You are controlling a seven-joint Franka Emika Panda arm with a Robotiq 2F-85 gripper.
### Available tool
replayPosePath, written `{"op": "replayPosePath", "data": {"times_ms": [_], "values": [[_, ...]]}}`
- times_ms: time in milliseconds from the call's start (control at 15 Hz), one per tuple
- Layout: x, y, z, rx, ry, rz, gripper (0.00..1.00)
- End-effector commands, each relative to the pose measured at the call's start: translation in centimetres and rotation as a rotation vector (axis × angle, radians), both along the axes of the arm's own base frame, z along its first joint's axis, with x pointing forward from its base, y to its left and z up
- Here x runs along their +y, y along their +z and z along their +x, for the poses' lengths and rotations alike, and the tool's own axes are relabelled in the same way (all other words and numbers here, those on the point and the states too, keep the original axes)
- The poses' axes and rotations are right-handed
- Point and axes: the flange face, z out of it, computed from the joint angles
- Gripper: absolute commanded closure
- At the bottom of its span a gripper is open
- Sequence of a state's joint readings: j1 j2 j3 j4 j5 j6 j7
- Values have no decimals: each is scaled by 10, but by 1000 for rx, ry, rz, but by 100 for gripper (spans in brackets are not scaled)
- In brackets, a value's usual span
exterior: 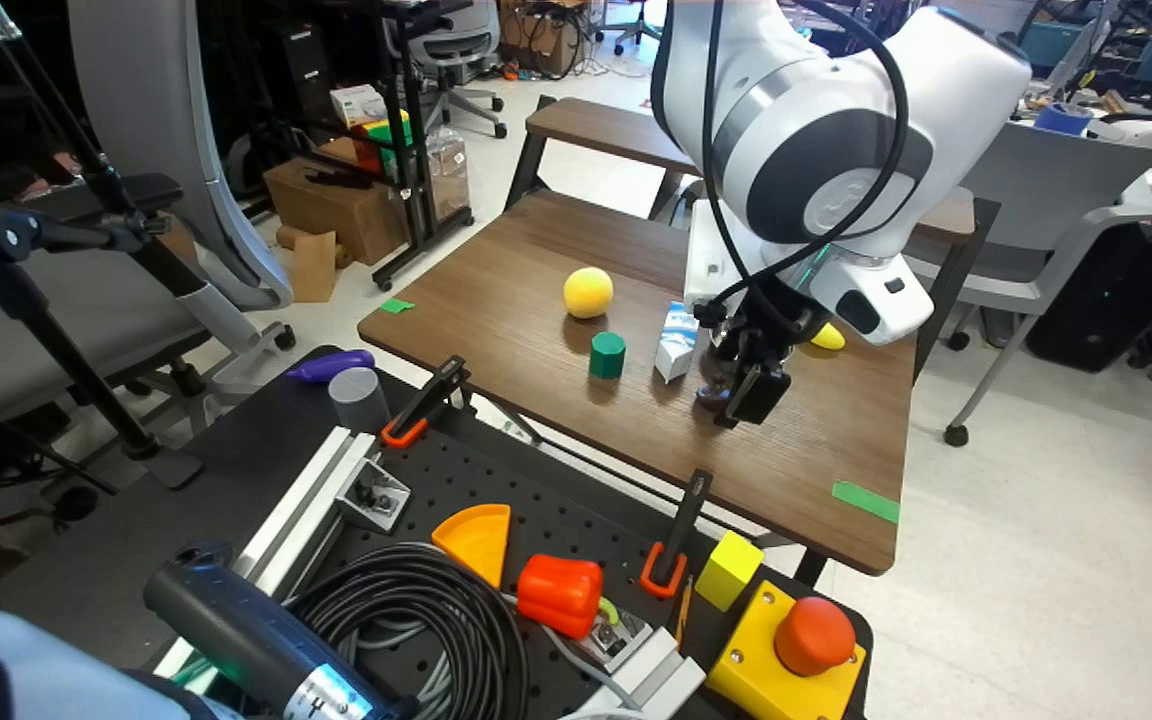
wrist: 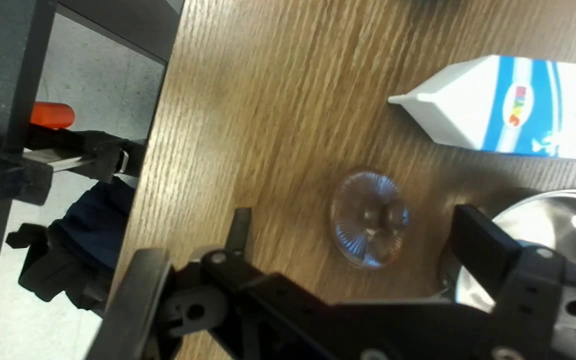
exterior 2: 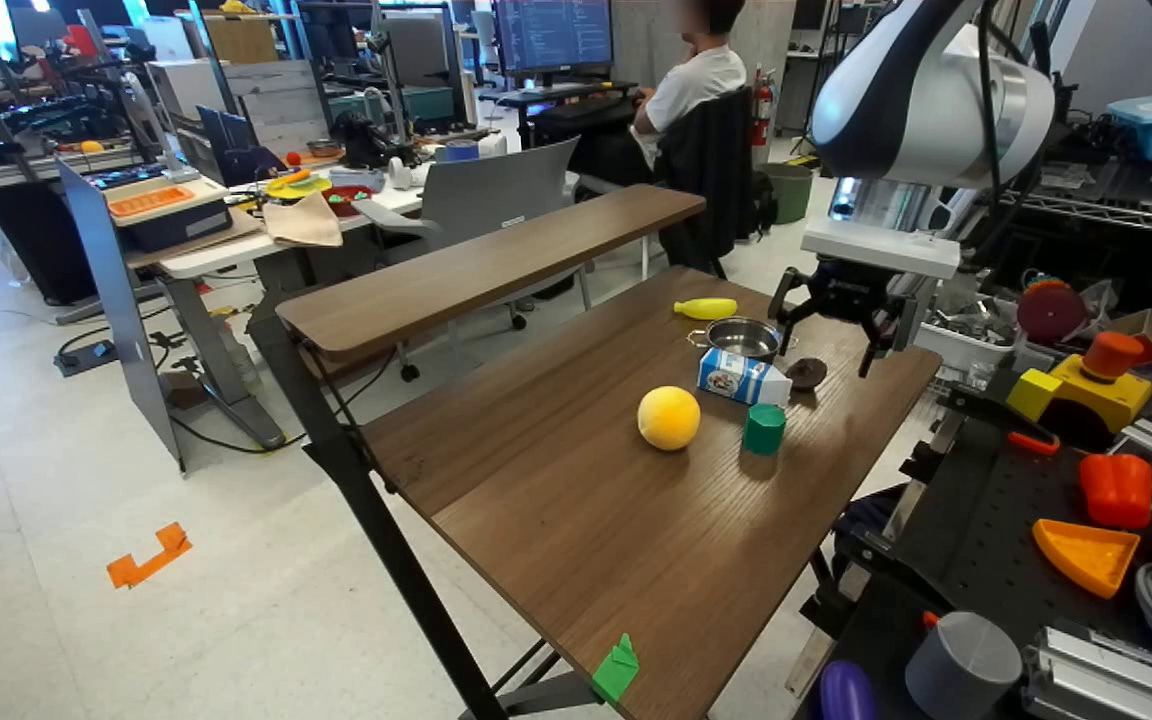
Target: Pick up the small bottle from the table and move it forward.
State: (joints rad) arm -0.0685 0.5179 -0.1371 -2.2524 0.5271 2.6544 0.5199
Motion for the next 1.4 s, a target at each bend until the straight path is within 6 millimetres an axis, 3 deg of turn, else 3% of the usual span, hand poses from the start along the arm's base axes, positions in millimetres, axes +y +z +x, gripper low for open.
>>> {"op": "replayPosePath", "data": {"times_ms": [0,533,1000,1067,1133,1333], "values": [[11,-7,13,-24,14,-33,0],[19,-18,21,-8,27,-74,0],[14,-14,24,2,35,-145,0],[15,-14,24,10,38,-148,25],[15,-14,24,15,40,-148,28],[17,-14,24,20,38,-146,51]]}}
